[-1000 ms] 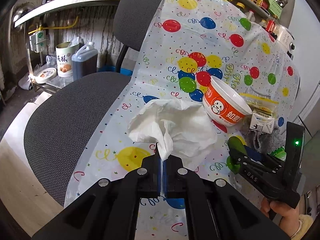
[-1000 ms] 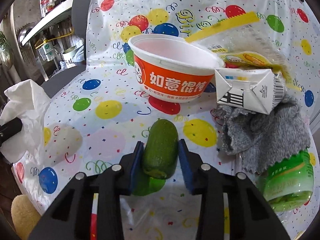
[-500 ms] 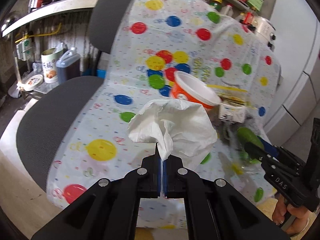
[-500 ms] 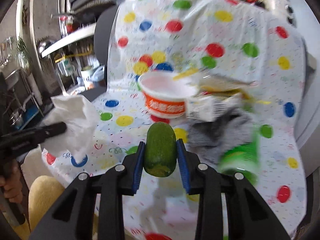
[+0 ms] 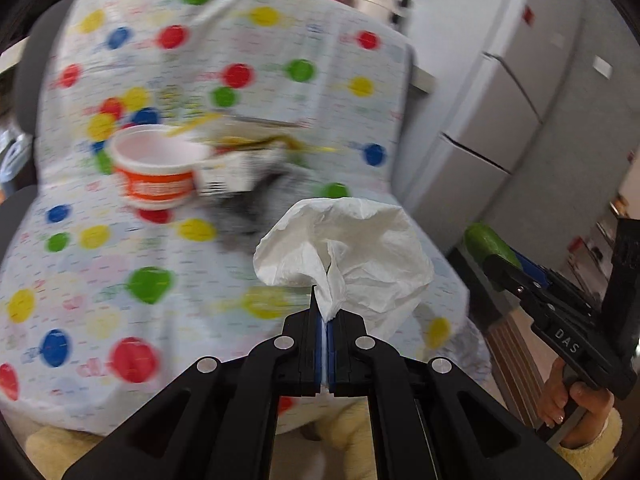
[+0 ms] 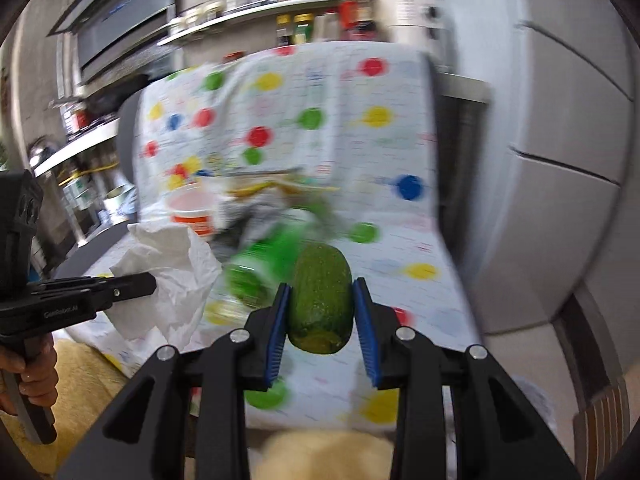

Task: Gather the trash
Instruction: 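Carry the tissue and cucumber over the trash bin, then open both tools to drop tissue and cucumber into the bin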

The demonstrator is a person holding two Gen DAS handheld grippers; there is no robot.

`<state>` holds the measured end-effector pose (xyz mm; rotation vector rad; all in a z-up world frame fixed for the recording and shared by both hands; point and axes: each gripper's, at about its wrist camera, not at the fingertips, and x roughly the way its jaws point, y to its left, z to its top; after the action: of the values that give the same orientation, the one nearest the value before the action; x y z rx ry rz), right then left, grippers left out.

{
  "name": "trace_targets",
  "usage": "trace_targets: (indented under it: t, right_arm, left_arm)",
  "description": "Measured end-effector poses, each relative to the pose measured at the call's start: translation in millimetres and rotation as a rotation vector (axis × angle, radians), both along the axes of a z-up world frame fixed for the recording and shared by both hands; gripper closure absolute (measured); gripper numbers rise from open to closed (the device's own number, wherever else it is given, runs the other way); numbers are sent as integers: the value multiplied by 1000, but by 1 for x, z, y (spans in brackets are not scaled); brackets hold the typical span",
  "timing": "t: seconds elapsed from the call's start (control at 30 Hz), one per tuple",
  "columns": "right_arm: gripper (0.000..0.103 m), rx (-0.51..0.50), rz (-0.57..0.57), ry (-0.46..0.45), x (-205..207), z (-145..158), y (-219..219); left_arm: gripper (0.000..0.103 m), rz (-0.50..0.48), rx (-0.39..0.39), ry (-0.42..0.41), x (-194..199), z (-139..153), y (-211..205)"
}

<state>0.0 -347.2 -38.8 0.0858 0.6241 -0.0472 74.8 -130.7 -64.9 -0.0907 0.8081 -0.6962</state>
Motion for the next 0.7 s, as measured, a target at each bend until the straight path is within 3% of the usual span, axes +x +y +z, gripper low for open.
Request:
trace_targets:
  t: [0.27,0.47,0.7]
  right_arm:
    - [71,-4,-243,48,-83,-15,-97]
    - [71,11,-374,151,-126,-58,-147]
    - [71,97,-465,240,-137,-116,-190]
  left_arm:
    - [101,-251,-7,-60,-56,-17,-135]
    - [101,-386,18,15,-77,-56,-210]
    - [101,-470,72,107,-75,-91,-290]
